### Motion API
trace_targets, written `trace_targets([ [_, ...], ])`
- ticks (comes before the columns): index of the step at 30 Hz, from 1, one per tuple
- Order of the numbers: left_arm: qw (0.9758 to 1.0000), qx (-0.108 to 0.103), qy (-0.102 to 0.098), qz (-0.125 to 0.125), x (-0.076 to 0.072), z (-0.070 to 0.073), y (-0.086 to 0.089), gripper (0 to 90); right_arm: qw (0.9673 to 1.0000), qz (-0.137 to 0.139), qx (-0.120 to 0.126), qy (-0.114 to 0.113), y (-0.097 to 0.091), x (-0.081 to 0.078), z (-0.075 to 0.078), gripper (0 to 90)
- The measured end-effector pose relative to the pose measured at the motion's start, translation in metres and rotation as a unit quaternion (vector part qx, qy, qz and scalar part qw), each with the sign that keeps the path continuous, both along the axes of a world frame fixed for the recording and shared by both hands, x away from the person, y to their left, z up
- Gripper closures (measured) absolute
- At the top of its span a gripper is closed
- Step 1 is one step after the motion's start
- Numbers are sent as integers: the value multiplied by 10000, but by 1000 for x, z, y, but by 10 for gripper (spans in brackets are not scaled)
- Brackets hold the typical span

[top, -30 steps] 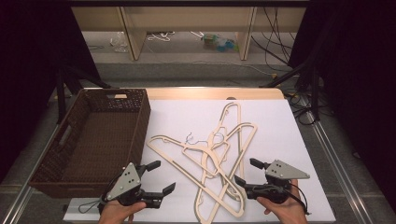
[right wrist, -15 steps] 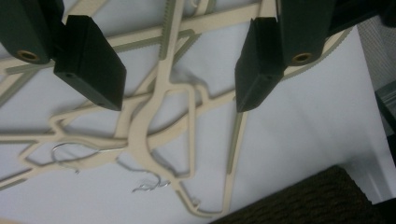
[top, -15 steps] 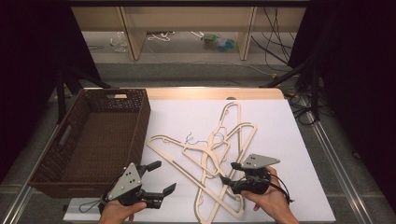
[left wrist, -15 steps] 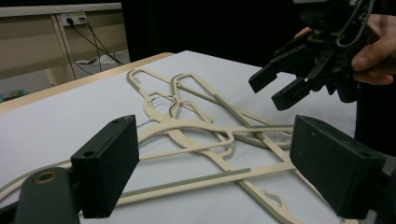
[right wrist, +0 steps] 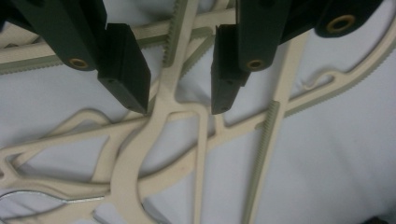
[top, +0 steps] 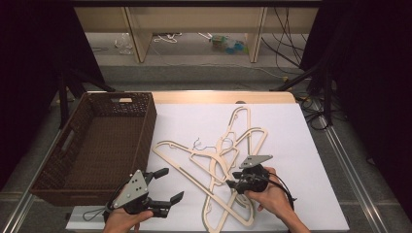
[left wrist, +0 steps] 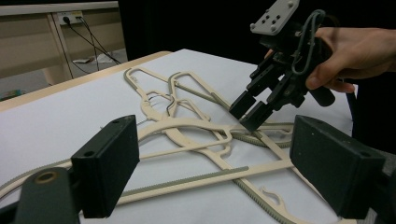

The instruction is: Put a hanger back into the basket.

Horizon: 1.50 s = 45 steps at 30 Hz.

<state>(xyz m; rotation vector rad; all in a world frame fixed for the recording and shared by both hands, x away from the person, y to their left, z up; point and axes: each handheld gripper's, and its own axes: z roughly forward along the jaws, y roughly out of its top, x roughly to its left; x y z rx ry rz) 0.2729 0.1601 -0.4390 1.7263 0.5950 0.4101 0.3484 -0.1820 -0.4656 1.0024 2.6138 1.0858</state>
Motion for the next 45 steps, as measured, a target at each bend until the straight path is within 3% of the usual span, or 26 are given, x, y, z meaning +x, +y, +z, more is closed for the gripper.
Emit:
trace_targets([
  [4,10000,4,-7,-23,0,0,0,159,9998,32,-155,129,1,10,-8,663],
  [8,10000,-15,42,-23,0,0,-1,159,9997,40,-185,180,1,12,-9,675],
  [9,10000,-18,39,-29,0,-1,-1,159,9994,81,-197,280,2,13,-10,681],
  [11,10000,17,25,-40,0,-1,-1,160,9994,93,-248,217,3,14,-11,682],
  [14,10000,27,22,-64,0,-1,-1,160,9986,37,-403,343,9,13,-9,696],
  [16,10000,31,37,-67,0,-1,-2,161,9981,155,-527,285,11,16,-10,701],
  [22,9999,-12,78,-101,1,-3,-3,161,9978,28,-508,427,13,19,-6,747],
  [28,9999,6,82,-112,0,-3,-3,162,9980,-151,-538,295,6,21,-1,793],
  [29,9999,97,56,-97,0,-2,-2,161,9978,-200,-564,272,6,21,1,795],
  [30,9999,25,48,-127,1,-2,-3,161,9978,-200,-564,272,6,21,1,795],
  [31,9999,-15,89,-110,0,-2,-3,161,9981,-67,-590,146,3,22,2,797],
  [33,9999,100,56,-96,0,-2,-3,161,9983,-109,-564,114,1,22,6,805],
  [37,9999,105,43,-68,0,-2,-3,162,9968,150,-785,-46,-4,19,14,807],
  [39,9999,81,112,-49,3,-3,-5,162,9953,301,-910,-120,-5,16,19,807],
  [40,9997,-42,241,32,5,-4,-8,162,9945,265,-1006,-135,-5,14,20,807],
  [42,9976,-215,615,239,13,-6,-19,167,9946,301,-964,-247,-5,13,20,807],
  [45,9984,300,443,180,27,-10,-41,178,9924,401,-1109,-341,-10,5,25,807],
])
